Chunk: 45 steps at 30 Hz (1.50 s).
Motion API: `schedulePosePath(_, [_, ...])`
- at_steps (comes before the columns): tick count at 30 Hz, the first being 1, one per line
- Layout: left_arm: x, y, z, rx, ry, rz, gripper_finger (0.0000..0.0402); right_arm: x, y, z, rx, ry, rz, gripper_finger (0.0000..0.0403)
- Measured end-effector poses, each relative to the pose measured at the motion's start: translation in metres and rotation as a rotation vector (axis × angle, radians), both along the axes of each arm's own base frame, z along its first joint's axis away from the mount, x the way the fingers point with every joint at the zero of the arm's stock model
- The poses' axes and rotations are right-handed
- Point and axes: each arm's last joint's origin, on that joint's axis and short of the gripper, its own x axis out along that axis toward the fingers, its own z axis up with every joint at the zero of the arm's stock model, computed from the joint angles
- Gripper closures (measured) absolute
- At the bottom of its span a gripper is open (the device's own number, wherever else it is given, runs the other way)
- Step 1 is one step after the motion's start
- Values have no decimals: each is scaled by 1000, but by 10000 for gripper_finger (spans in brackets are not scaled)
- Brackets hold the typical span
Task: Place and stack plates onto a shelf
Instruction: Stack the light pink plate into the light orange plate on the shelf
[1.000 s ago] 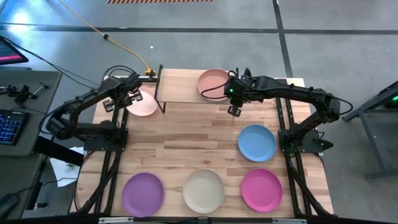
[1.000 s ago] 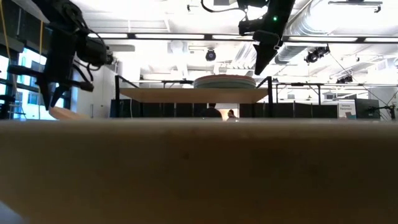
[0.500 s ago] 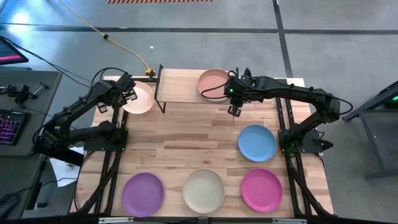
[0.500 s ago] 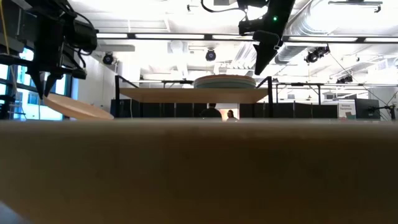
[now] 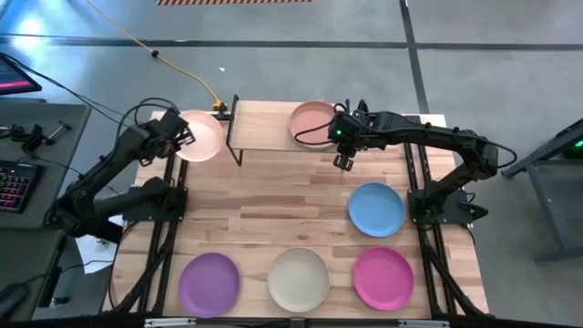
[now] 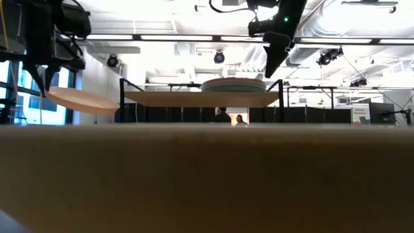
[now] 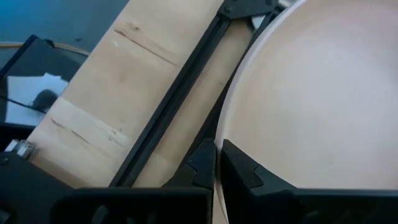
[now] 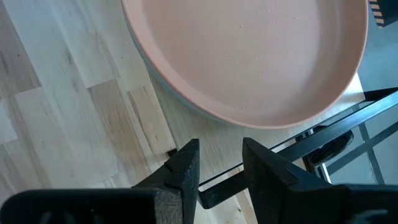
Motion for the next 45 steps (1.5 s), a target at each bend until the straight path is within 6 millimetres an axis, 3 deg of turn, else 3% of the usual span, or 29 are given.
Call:
schedulePosePath(18, [-19,-27,18,186,-44,-112,401,1,0,0,15,-32,-52,299])
schedulePosePath(32, [-24,-41,70,369,-131,-312,401,1,0,0,30,-54,-98,299])
schedulePosePath(45, [-17,-40,88,482,-160,-507,401,4,-1,2,18,-91,-92,299])
